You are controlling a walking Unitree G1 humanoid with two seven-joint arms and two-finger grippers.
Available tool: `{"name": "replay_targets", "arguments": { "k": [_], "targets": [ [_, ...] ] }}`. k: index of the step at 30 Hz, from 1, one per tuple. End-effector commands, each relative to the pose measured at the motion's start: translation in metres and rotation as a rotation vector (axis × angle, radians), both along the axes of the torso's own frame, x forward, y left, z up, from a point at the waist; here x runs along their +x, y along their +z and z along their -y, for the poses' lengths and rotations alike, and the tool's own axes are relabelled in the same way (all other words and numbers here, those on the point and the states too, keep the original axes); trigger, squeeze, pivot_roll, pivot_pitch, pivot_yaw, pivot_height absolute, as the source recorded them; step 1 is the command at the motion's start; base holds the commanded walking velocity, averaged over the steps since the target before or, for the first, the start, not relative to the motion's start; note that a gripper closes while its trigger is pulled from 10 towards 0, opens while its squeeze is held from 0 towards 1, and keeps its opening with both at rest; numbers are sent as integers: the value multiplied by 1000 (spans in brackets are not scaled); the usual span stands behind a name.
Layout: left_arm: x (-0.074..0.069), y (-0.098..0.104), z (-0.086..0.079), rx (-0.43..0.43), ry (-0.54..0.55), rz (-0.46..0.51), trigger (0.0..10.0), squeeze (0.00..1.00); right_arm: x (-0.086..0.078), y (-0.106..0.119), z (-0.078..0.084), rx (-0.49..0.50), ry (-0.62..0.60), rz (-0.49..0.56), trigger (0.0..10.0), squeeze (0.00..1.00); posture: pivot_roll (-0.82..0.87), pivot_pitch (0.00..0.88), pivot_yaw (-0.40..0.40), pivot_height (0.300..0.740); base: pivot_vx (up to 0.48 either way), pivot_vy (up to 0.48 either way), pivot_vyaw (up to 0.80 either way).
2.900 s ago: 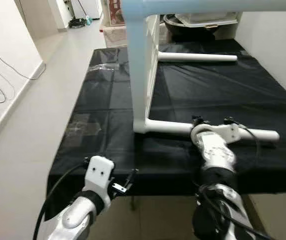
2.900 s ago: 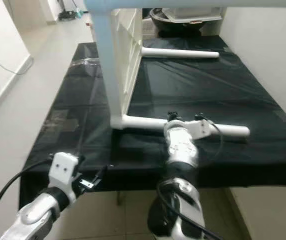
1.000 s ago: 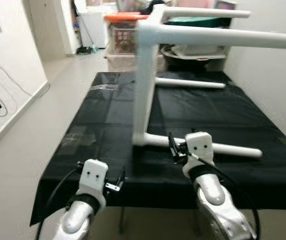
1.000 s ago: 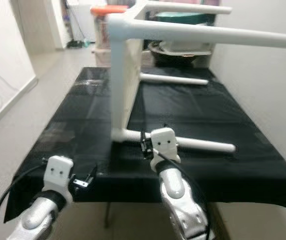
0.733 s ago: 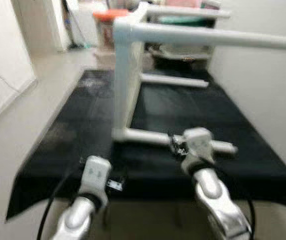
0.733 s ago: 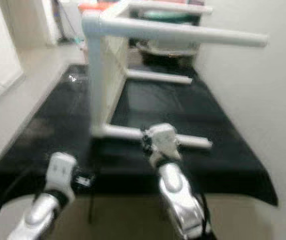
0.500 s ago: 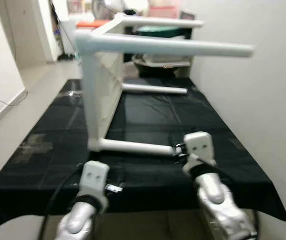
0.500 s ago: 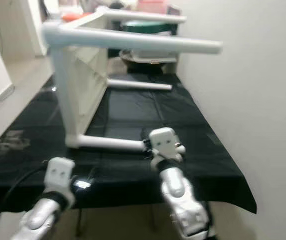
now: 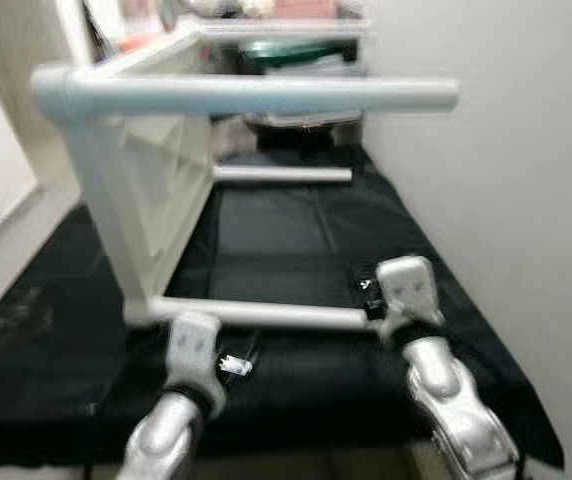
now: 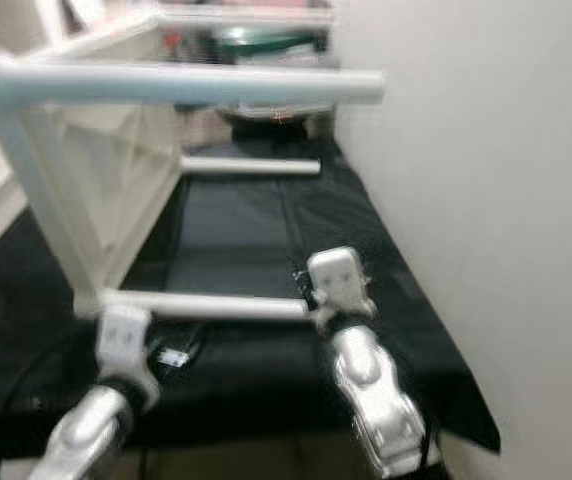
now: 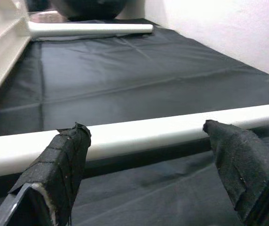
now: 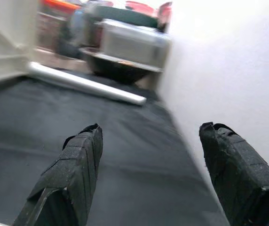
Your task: Building children table
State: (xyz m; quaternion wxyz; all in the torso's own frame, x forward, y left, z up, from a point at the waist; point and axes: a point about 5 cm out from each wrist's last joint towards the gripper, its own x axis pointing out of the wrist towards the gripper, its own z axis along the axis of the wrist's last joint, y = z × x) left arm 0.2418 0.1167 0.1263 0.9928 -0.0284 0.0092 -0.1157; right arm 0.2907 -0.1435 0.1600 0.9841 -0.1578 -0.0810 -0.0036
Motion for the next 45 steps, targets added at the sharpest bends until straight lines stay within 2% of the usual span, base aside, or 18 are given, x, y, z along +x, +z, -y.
{"name": "replay_targets", "arguments": {
  "k": [1,5,7,8,9,10,12,14,17,19,20,24,27,29,33,37,43,45],
  "targets": [
    [0,-6,-12,5,62,-27,10000,0,2,8,-11,-19,29,69,10000,0,162,0,-17,740,0,0,0],
    [1,-4,-15,0,77,-19,10000,0,2,14,-10,-39,28,107,10000,0,161,0,-16,740,0,77,0],
    [5,1,-18,-6,73,2,10000,0,2,26,-2,-186,-49,196,10000,0,160,0,-18,740,0,221,0],
    [5,1,-18,-6,73,2,10000,0,2,26,-2,-186,-49,196,10000,0,160,0,-18,740,0,0,0],
    [10,5,-22,-1,73,18,10000,0,1,37,2,-305,-119,285,10000,0,160,0,-15,740,0,0,0],
    [12,6,-24,1,74,21,10000,0,0,40,3,-338,-138,311,10000,0,160,0,-15,740,0,0,0],
    [16,8,-24,13,64,31,10000,0,0,42,2,-364,-156,331,10000,0,161,0,-15,740,0,0,0],
    [25,13,-25,44,36,58,10000,0,-3,49,-2,-446,-214,395,10000,0,158,0,-10,740,0,0,0],
    [30,16,-26,55,31,71,10000,0,-6,56,-5,-479,-238,454,10000,0,155,0,-4,740,0,0,0],
    [35,20,-28,76,30,85,10000,0,-12,65,-7,-497,-256,526,10000,0,156,1,-1,740,0,0,0],
    [42,24,-31,81,31,96,10000,0,-17,73,-7,-552,-306,587,10000,0,156,11,1,740,0,0,0],
    [47,27,-33,81,29,104,10000,0,-17,77,-8,-626,-334,622,10000,0,154,22,7,740,0,0,0],
    [59,32,-38,93,33,121,10000,0,-10,92,-14,-678,-356,678,10000,0,153,46,16,740,0,0,0],
    [62,34,-40,96,36,126,10000,0,-8,96,-16,-676,-364,697,10000,0,153,53,16,740,0,0,0],
    [73,45,-49,111,69,155,10000,0,9,113,-24,-679,-373,750,10000,0,163,104,12,740,0,0,0],
    [79,52,-53,122,95,177,10000,0,18,125,-30,-689,-377,785,10000,0,171,126,4,740,0,0,0],
    [88,60,-59,114,127,193,10000,0,32,135,-38,-786,-373,832,10000,0,170,167,0,740,0,0,0],
    [93,64,-60,113,138,208,10000,0,35,147,-37,-854,-439,896,10000,0,166,174,-2,740,0,0,0]
  ]
}}
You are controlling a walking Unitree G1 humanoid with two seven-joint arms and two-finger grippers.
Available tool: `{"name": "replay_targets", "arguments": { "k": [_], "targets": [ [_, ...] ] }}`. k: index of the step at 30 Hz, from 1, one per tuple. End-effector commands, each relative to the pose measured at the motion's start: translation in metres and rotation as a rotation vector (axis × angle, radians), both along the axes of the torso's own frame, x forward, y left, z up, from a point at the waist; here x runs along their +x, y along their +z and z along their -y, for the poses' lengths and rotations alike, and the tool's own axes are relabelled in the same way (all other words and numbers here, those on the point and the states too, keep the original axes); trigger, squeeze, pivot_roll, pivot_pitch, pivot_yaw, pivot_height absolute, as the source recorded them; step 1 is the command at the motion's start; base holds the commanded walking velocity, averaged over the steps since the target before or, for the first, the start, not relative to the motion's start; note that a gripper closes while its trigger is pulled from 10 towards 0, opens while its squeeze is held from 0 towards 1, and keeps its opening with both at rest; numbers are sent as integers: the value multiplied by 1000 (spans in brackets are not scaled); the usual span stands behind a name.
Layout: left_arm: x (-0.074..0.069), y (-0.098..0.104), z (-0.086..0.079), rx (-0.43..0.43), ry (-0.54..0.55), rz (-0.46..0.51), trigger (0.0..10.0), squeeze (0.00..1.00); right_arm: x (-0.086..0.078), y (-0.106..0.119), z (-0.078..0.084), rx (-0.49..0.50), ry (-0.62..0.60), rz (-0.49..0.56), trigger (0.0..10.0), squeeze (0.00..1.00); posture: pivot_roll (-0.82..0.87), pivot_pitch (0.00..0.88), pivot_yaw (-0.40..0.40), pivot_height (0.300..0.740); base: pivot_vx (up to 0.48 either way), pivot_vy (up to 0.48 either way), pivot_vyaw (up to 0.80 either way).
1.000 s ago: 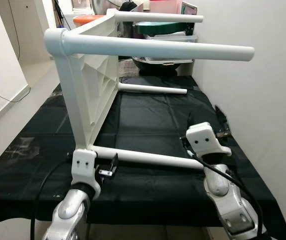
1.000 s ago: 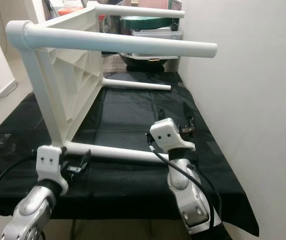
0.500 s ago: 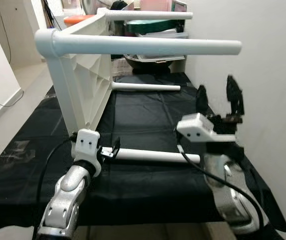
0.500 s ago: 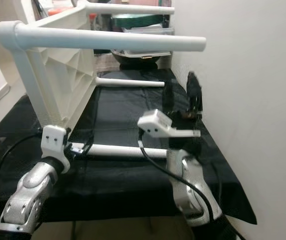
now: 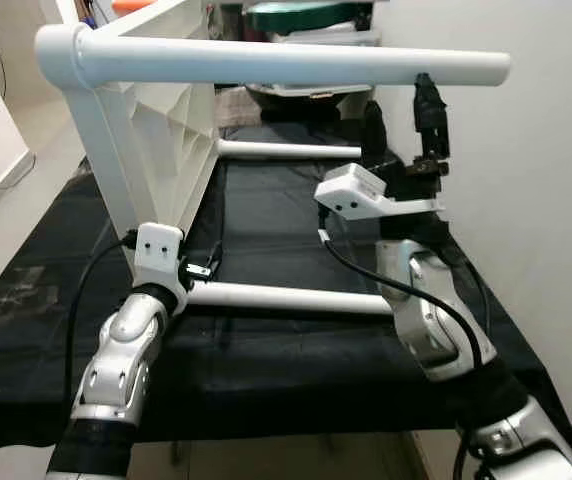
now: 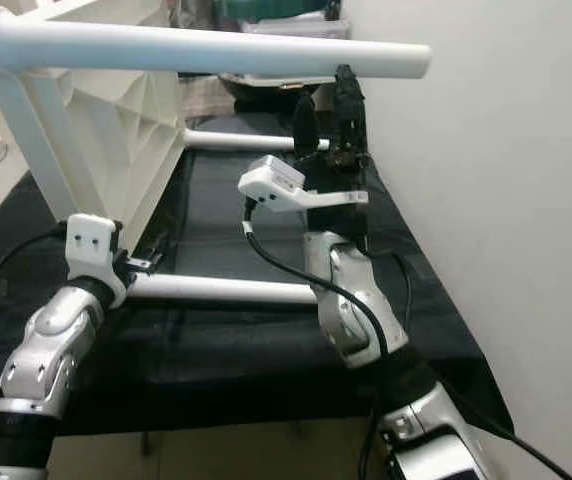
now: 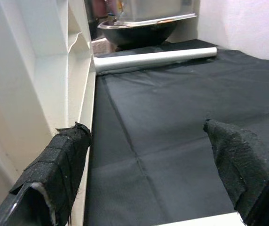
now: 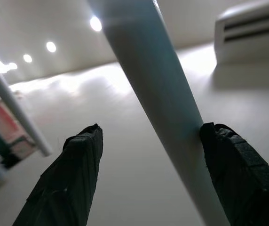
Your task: Building children table
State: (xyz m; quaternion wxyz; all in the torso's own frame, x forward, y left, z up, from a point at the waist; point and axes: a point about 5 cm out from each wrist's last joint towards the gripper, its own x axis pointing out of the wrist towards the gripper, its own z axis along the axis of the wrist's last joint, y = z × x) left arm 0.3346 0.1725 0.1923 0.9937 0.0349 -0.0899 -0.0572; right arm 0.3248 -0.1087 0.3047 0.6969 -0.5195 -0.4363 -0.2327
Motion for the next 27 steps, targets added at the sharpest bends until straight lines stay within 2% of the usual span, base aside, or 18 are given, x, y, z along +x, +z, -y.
{"name": "replay_targets", "arguments": {
  "k": [1,8,14,19,27],
  "targets": [
    [3,0,-5,5,22,4,10000,0,2,6,-2,-42,-36,48,10000,0,162,179,0,740,0,0,0],
    [12,7,-5,-4,30,24,10000,0,8,26,-3,-42,-110,160,10000,0,158,183,-3,740,0,0,0],
    [15,8,-6,-8,39,31,10000,0,18,28,-8,-45,-144,163,10000,0,160,180,-4,740,0,0,0],
    [16,4,-9,-12,55,25,10000,0,28,42,-11,-8,-184,205,10000,0,161,172,-10,740,0,0,0],
    [22,11,-13,-6,73,44,10000,0,30,57,-16,-10,-181,260,10000,0,162,166,-8,740,0,0,0]
  ]
}}
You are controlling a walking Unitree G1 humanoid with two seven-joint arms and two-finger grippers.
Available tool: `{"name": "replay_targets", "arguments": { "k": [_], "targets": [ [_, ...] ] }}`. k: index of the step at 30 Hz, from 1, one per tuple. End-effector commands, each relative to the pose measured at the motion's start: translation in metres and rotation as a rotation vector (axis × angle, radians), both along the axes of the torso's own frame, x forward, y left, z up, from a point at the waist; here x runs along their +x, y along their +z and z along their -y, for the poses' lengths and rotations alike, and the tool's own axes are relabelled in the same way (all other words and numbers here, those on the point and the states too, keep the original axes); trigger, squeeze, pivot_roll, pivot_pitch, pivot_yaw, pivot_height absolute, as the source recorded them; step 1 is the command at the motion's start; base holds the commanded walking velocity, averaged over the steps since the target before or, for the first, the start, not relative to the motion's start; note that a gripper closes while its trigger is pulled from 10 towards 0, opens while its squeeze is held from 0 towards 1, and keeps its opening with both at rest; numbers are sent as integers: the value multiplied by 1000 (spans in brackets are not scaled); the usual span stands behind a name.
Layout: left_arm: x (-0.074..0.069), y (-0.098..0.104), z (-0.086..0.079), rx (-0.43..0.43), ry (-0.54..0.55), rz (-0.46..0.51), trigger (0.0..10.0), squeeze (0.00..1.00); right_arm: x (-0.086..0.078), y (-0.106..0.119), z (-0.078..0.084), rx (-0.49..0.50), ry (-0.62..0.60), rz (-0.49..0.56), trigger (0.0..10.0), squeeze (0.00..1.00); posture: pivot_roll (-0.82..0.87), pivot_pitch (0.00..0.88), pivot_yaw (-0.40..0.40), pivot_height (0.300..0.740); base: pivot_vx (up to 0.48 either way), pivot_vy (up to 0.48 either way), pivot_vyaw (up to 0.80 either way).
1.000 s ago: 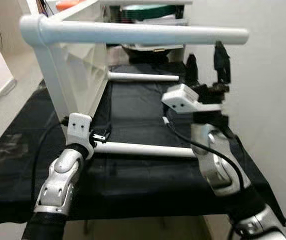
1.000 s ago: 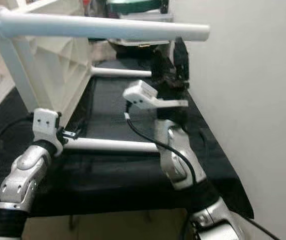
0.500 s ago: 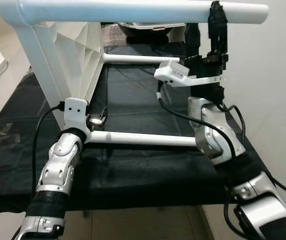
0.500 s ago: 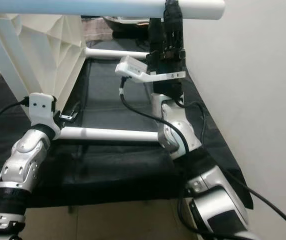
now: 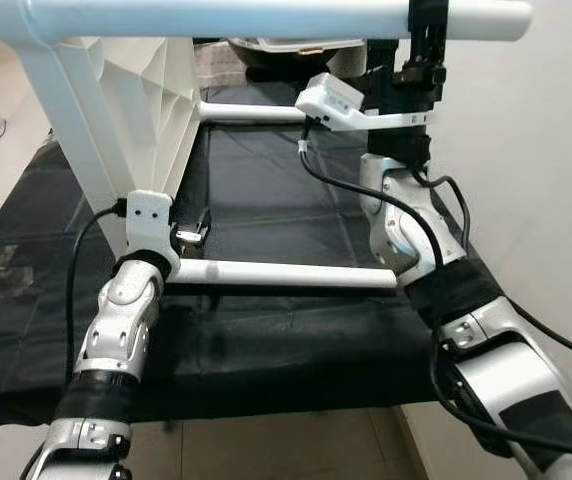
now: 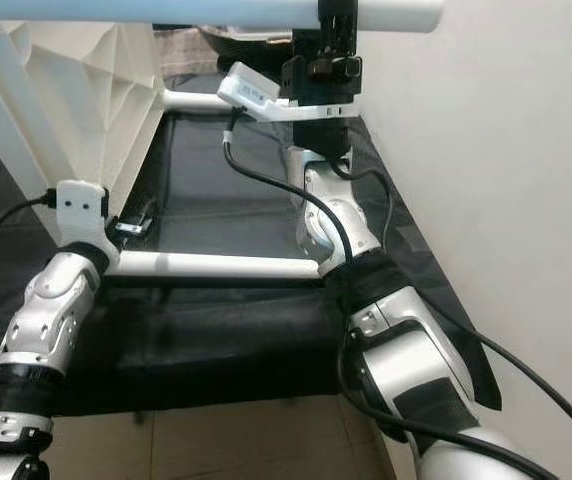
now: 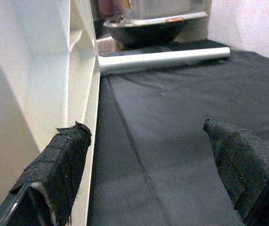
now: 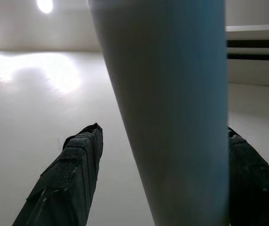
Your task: Building children table
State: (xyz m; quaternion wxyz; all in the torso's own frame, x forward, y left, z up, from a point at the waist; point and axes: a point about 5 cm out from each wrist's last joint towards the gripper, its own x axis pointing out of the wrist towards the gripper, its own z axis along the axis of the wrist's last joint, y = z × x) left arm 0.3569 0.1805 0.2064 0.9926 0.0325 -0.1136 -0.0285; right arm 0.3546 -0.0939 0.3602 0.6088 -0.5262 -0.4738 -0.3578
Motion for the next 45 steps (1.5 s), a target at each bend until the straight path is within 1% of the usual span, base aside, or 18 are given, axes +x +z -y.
{"name": "replay_targets", "arguments": {
  "k": [1,2,4,5,12,14,18,21,22,24,27,30,32,34,35,41,44,45],
  "targets": [
    [0,-3,-5,5,22,-4,10000,0,1,2,-1,-2,1,7,10000,0,162,166,-8,740,0,0,0],
    [1,-2,-7,8,28,-1,10000,0,2,5,-1,-4,1,13,3804,0,159,166,-5,740,0,0,0],
    [1,-2,-7,10,32,1,10000,0,3,7,-1,-4,1,17,3804,0,159,166,-5,740,0,0,0],
    [2,-2,-9,12,38,3,10000,0,4,8,-2,-5,3,21,0,0,158,165,-3,740,0,0,0],
    [4,0,-22,75,107,21,10000,0,8,13,-4,11,30,9,0,0,157,156,-1,740,0,0,0],
    [4,1,-28,125,121,25,10000,0,9,13,-4,17,39,0,0,0,157,154,-1,740,0,0,0],
    [4,1,-29,142,123,27,10000,0,10,13,-4,18,41,0,0,0,157,154,-1,740,0,0,0],
    [4,6,-63,244,218,18,10000,0,14,19,5,40,39,-21,0,0,157,140,0,740,0,0,0],
    [4,6,-63,244,218,18,10000,0,14,19,5,40,39,-21,0,0,157,140,0,740,0,0,0],
    [4,14,-76,276,247,30,10000,0,17,22,10,59,38,-37,0,0,159,136,0,740,0,0,0],
    [2,46,-103,362,317,79,10000,0,23,28,23,123,30,-76,0,0,170,129,0,740,0,0,0],
    [1,52,-106,385,328,91,10000,0,24,29,26,141,31,-84,0,0,170,129,0,740,0,0,0],
    [-1,72,-114,427,358,136,10000,0,27,27,34,205,35,-130,0,0,170,129,0,740,0,0,0],
    [-1,72,-114,427,358,136,10000,0,27,27,34,205,35,-130,0,0,170,129,0,740,0,0,0],
    [-3,91,-119,450,379,185,10000,0,32,23,43,299,52,-186,0,0,182,117,4,740,0,0,0],
    [-5,113,-120,491,391,244,10000,0,37,18,53,410,82,-253,0,0,181,113,8,740,0,0,0],
    [-6,130,-117,517,355,288,10000,0,48,-1,65,605,132,-404,0,0,192,118,11,740,0,0,0],
    [-6,130,-117,517,355,288,10000,0,48,-1,65,605,132,-404,0,0,192,118,11,740,0,0,0]
  ]
}}
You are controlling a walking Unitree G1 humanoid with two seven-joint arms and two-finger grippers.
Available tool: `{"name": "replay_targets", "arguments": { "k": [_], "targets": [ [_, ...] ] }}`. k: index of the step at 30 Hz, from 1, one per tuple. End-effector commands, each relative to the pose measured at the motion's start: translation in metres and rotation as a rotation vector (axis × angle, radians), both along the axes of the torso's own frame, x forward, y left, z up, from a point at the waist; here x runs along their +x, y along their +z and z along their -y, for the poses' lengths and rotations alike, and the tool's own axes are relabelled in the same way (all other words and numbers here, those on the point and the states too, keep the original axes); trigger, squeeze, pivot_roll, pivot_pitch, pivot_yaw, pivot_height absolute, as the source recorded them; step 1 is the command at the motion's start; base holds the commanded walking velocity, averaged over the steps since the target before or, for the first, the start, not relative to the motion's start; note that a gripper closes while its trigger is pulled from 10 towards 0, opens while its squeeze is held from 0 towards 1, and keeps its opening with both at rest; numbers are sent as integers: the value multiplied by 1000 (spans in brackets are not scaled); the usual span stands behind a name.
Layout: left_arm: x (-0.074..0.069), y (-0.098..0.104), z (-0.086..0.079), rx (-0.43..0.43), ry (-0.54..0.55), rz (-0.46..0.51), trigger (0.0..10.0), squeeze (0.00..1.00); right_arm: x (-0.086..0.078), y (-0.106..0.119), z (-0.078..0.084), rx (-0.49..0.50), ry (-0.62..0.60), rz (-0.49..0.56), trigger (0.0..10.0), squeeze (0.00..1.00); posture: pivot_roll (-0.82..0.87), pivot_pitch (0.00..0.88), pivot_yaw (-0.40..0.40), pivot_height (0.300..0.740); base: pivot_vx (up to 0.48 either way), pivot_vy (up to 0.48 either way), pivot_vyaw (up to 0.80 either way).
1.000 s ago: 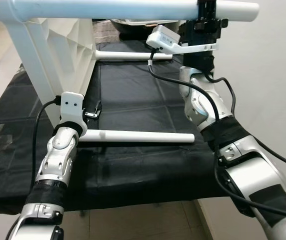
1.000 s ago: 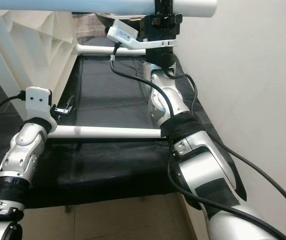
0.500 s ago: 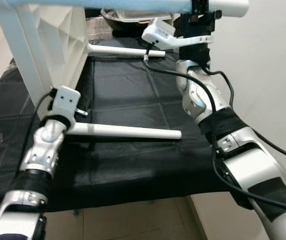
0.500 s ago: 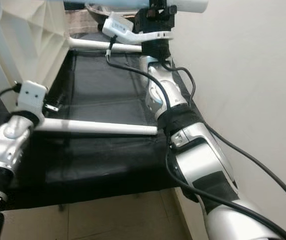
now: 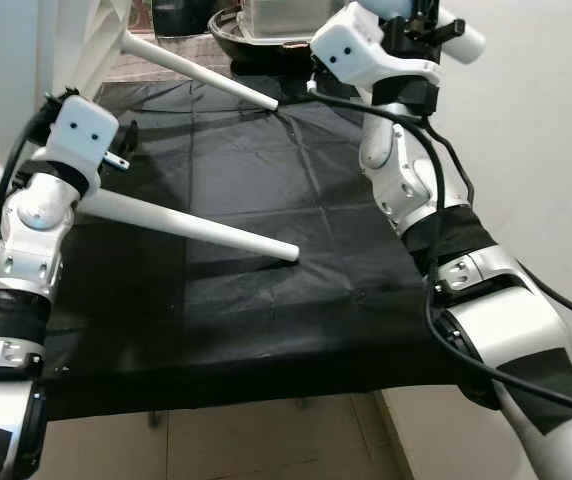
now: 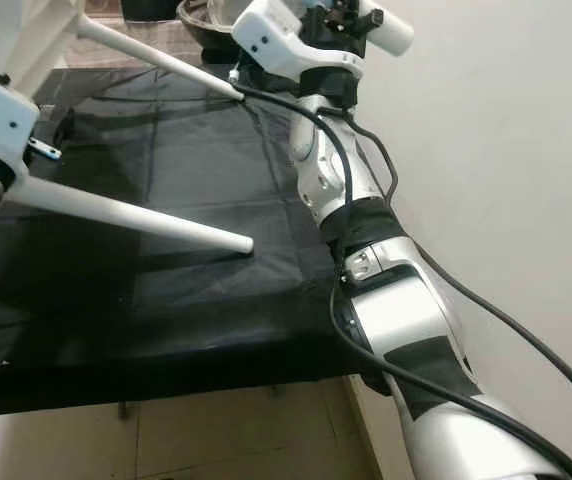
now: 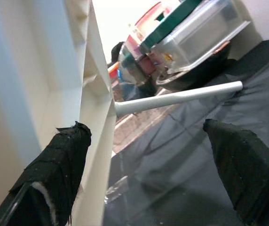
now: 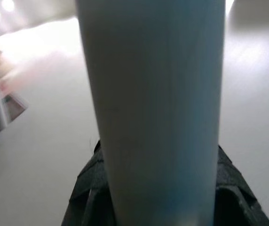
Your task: Building children table
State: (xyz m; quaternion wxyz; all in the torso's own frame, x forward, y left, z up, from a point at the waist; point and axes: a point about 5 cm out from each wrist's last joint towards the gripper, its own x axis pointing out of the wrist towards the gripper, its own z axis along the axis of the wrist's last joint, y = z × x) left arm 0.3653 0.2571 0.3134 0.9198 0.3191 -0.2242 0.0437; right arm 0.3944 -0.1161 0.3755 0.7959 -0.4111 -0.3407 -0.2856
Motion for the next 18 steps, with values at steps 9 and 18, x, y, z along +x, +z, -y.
{"name": "replay_targets", "arguments": {
  "k": [9,18],
  "targets": [
    [-17,73,-38,37,123,169,10000,0,15,-32,60,395,-51,-213,0,0,210,117,14,740,0,0,0],
    [-12,106,0,100,32,264,10000,0,24,-103,54,740,66,-544,0,0,224,118,16,740,0,0,0]
  ]
}}
